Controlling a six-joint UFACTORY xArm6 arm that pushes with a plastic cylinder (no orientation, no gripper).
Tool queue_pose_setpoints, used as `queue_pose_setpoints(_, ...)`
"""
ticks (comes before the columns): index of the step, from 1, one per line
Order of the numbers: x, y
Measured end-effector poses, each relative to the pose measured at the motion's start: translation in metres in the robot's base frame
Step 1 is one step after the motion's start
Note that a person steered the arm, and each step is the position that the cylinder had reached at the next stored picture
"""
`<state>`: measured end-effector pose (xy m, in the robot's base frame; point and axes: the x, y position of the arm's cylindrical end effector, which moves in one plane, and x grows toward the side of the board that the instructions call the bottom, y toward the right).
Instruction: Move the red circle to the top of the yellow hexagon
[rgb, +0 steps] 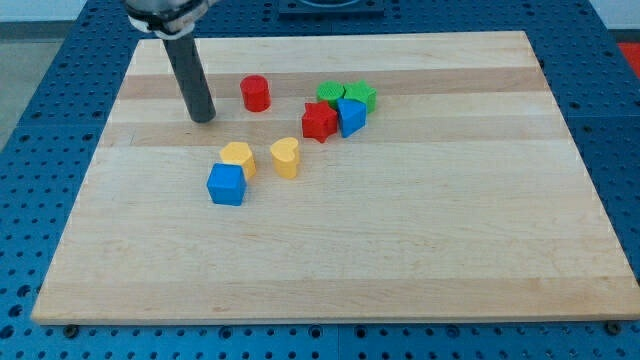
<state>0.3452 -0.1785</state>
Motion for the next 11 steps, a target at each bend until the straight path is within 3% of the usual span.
queue_pose_setpoints(2,-0.049,0.01)
queue_pose_setpoints(6,-0.067,0.082)
queue_pose_setpoints(8,-0.055,0.088)
queue_pose_setpoints(11,0.0,0.088)
